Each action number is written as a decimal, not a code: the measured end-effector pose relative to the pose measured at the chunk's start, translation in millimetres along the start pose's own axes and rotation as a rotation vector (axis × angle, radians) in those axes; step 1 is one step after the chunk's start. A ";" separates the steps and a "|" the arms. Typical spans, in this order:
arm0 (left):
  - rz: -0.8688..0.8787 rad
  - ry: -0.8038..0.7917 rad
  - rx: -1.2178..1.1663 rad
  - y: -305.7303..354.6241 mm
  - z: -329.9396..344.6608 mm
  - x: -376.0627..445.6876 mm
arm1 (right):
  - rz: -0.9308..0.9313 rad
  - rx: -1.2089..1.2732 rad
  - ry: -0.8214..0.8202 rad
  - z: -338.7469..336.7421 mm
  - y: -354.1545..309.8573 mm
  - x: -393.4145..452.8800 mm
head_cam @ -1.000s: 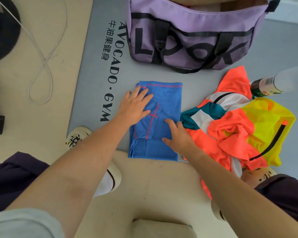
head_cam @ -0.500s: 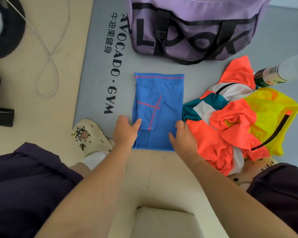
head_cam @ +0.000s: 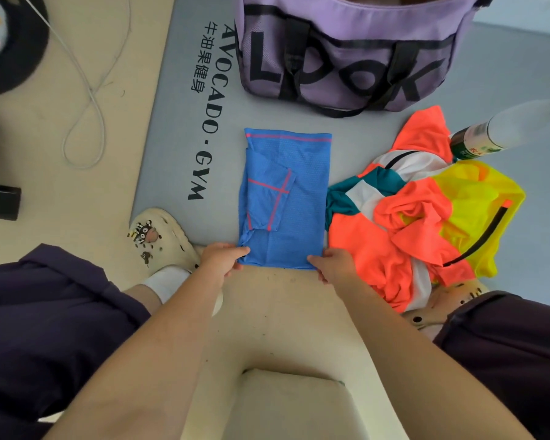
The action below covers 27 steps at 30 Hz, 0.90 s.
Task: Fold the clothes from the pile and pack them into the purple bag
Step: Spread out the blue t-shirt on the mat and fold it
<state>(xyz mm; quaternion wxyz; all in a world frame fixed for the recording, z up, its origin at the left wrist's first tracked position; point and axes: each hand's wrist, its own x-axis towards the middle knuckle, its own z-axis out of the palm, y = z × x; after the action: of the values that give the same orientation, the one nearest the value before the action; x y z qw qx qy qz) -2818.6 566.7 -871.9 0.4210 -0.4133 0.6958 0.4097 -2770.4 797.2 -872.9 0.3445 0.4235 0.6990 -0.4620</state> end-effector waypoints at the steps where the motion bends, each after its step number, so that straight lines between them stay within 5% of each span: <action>1: -0.016 -0.053 -0.004 2.8 -3.2 -1.5 | 0.042 0.016 -0.093 -3.1 -1.4 -2.4; 7: 0.025 -0.271 -0.329 46.2 -23.0 -2.0 | 0.031 0.464 -0.324 -35.3 -43.0 -3.0; 14: 0.182 -0.145 -0.500 146.7 -24.5 11.6 | -0.074 0.714 -0.270 -67.3 -135.3 29.8; 21: 0.258 -0.120 -0.471 207.4 -13.9 36.3 | -0.074 0.673 -0.220 -74.8 -179.1 69.6; 27: 0.529 0.255 -0.074 195.7 -13.3 58.9 | -0.170 0.291 0.139 -71.9 -164.6 92.8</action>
<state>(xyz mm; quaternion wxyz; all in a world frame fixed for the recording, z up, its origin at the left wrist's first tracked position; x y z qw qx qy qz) -3019.8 604.1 -878.8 0.1933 -0.2807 0.8112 0.4752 -2964.2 854.8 -871.4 0.1900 0.4391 0.6802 -0.5553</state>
